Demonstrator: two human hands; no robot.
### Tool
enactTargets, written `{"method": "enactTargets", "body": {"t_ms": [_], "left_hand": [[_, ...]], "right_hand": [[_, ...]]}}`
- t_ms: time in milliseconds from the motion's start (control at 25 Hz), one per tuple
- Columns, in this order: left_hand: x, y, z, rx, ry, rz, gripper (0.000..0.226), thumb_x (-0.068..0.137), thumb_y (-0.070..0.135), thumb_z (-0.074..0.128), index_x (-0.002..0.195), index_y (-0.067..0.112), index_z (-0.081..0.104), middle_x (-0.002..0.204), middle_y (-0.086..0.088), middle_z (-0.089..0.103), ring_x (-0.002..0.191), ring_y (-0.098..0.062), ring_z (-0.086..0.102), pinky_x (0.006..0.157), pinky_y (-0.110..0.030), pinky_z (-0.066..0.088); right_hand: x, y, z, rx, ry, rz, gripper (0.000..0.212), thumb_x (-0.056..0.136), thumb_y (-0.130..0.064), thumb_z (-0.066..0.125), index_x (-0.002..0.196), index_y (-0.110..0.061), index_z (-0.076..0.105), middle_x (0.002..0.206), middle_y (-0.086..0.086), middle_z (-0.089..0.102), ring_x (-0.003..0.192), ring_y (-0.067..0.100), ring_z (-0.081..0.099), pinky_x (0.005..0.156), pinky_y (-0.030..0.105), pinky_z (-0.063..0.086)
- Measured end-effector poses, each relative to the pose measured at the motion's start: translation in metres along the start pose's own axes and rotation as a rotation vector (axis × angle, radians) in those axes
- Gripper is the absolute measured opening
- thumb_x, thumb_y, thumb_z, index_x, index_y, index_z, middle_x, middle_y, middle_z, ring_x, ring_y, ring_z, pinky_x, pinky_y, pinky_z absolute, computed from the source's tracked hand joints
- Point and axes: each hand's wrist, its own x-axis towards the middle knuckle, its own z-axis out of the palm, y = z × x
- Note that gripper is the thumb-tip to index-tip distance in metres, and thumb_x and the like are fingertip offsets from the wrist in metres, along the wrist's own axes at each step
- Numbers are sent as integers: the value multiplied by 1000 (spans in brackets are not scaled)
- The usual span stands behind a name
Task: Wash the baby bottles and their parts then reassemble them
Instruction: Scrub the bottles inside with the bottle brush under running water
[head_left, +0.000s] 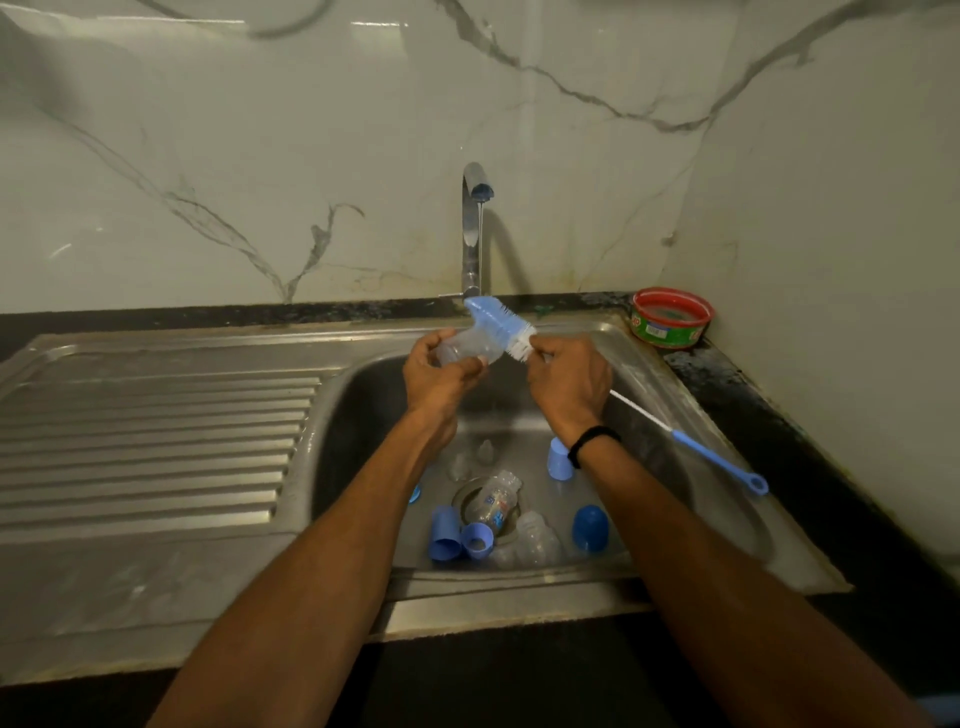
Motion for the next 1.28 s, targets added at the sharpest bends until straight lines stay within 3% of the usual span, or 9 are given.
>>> {"method": "enactTargets", "body": {"t_ms": [160,360,520,760,880,1000,1120,1280], "left_hand": [[-3,6,10,-81,0,-4,49,81,4,81,121,18,57,125,-10,58,108,-26,66,76,-29,61],[11,5,-14,-6,-34,3,50,81,-10,71,121,19,64,128,-8,58,114,-30,64,85,-41,62],[14,3,-12,-11,-85,10,50,81,-18,65,117,16,65,130,-6,58,113,-32,63,83,-46,62],[13,1,-4,-51,-117,15,36,90,4,69,124,8,56,131,-9,59,114,-30,64,86,-43,61],[13,3,-2,-26,-83,-3,52,86,0,73,131,10,50,127,-8,58,111,-26,65,91,-46,59],[12,1,-5,54,-74,10,39,86,7,74,122,8,60,119,-9,68,108,-24,68,98,-47,56],[11,2,-4,55,-94,14,31,88,7,72,118,8,63,115,-8,71,106,-23,70,95,-43,58],[8,8,-5,-27,-90,-9,35,87,4,72,121,9,63,119,-8,69,111,-27,67,96,-43,57]], "right_hand": [[4,1,-1,5,13,-84,31,88,-26,68,119,-23,71,108,10,70,96,29,65,86,39,53],[13,21,5,-73,-27,-167,32,92,-27,66,123,-21,70,104,12,64,94,27,59,79,30,41],[12,19,14,-118,20,-208,29,92,-26,65,119,-20,71,100,12,62,93,30,57,81,35,41],[5,8,17,-118,24,-261,28,92,-25,65,118,-19,71,102,11,62,93,28,58,85,39,45],[4,3,15,-107,24,-186,31,93,-26,64,123,-19,68,108,10,62,98,26,58,88,38,46],[-1,-2,13,-26,-55,-160,34,93,-28,65,126,-20,67,114,10,62,101,24,59,87,33,47],[2,-4,9,-14,-25,-135,33,93,-27,65,125,-21,68,115,10,64,101,25,61,89,34,49],[2,-5,5,-32,-26,-164,31,92,-27,66,123,-21,69,113,10,64,101,25,60,86,33,48]]}}
